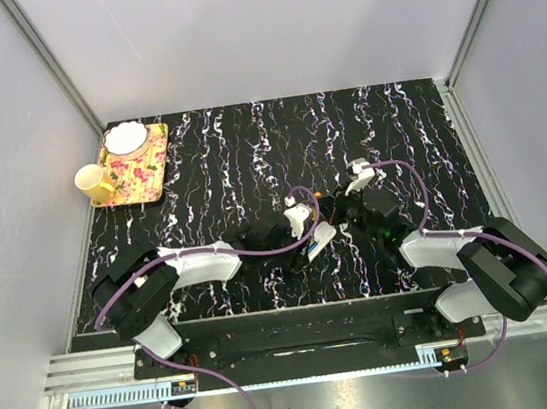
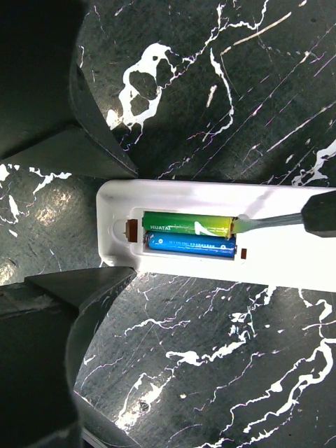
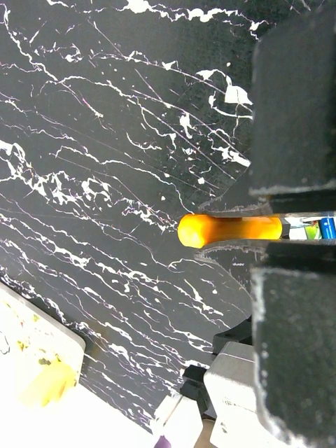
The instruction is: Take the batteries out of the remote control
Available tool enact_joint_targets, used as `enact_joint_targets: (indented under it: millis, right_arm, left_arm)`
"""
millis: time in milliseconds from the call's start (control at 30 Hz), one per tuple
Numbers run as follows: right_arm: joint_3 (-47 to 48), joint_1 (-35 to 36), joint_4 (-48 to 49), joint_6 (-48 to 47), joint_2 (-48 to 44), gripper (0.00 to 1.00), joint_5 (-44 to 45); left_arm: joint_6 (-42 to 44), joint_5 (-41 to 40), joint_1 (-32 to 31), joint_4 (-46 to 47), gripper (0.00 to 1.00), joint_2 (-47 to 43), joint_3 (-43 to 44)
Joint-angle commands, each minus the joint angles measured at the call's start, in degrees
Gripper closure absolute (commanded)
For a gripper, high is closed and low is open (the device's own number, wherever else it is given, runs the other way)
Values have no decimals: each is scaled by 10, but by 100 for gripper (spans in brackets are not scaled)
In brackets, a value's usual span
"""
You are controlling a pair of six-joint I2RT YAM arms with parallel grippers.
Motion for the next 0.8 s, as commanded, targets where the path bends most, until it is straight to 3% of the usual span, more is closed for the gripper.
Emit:
enact_joint_targets:
  millis: [0, 133, 767]
  right_arm:
    - [-4, 13, 45, 81, 0, 100, -90]
    - [-7, 13, 48, 98, -6, 100, -101]
    - [-23, 8, 109, 189, 29, 100, -157]
  left_arm:
    - [0, -15, -2, -1, 90, 38, 18]
    - [-1, -15, -1, -12, 100, 48, 29]
    - [-14, 9, 30, -3, 100, 50, 18]
